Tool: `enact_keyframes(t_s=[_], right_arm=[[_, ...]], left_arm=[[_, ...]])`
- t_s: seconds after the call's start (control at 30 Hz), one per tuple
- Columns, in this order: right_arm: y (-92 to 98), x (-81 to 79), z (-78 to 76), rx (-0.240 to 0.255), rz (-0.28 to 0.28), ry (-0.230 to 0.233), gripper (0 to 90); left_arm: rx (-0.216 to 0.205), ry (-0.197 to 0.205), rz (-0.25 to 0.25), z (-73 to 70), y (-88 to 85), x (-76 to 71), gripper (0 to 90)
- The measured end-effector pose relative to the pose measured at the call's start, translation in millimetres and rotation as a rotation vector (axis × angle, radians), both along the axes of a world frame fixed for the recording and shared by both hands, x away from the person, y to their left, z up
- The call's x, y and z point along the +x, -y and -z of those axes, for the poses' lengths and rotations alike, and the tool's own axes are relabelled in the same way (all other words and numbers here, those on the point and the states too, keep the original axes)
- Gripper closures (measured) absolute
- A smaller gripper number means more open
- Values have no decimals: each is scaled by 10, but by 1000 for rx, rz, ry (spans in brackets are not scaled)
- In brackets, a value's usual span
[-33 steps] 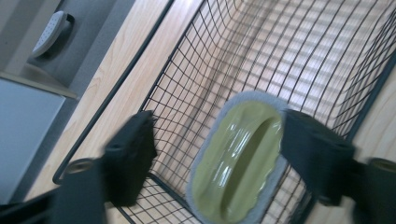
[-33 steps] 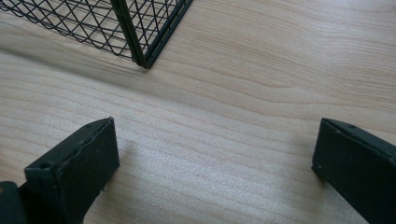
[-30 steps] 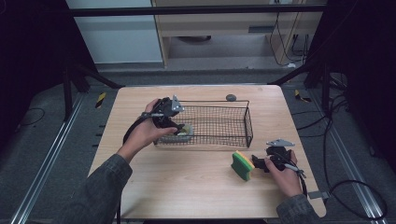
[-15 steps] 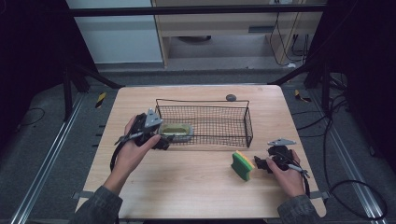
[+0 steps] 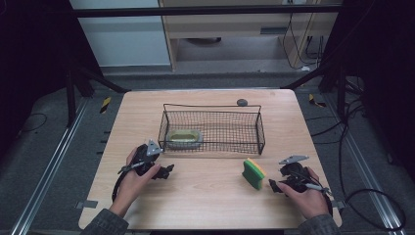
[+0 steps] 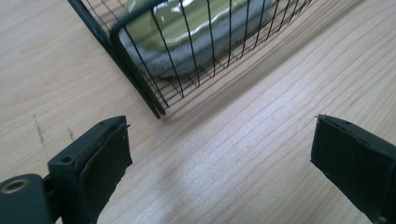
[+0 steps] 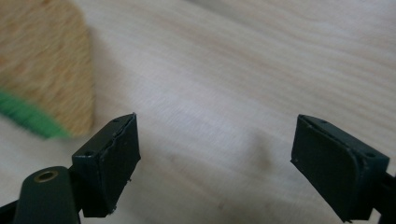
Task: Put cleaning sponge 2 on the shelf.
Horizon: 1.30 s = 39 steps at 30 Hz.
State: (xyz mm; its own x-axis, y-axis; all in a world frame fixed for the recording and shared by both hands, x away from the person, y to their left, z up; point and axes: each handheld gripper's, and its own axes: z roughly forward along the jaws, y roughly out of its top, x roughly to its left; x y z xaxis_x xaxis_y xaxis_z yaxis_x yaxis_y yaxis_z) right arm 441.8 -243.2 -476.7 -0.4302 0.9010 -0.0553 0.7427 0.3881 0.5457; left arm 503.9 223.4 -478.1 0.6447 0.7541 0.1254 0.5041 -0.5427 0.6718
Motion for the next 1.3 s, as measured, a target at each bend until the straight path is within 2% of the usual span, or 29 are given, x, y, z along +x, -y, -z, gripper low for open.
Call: enact_keyframes(t_s=[0.1, 0.23, 0.47, 0.5, 0.57, 0.63, 0.8, 0.83, 0.93, 1.03, 1.23, 1.3], right_arm=[[-47, -77, -44, 4, -24, -22, 161], [-137, -138, -96, 2, -74, -49, 163], [-273, -168, -227, 12, -121, -100, 194], [-326, -166, -295, 12, -146, -119, 204], [-348, -160, -322, 6, -157, -120, 206], [-420, -142, -408, -11, -180, -122, 203], [-499, -104, -529, -25, -201, -136, 187], [-512, -93, -549, -29, -200, -136, 184], [-561, -23, -654, -24, -217, -138, 178], [-601, 30, -709, -25, -239, -130, 173], [-685, 137, -826, -61, -244, -115, 206], [-725, 165, -854, -53, -242, -129, 213]], left_arm=[[-37, -27, -20, 57, -42, 19, 40], [-63, -47, -54, 101, -112, 41, 38], [-77, -89, -53, 177, -140, 56, 38], [-71, -99, -52, 208, -137, 52, 37], [-67, -101, -50, 225, -133, 48, 37], [-67, -88, -52, 237, -125, 30, 25], [-60, -85, -50, 240, -129, 32, 12], [-66, -84, -62, 245, -141, 40, 11], [-89, -53, -59, 281, -188, 48, 0], [-101, -41, -56, 294, -199, 51, 0], [-107, -31, -53, 304, -209, 60, 0], [-108, -31, -54, 305, -208, 60, 0]])
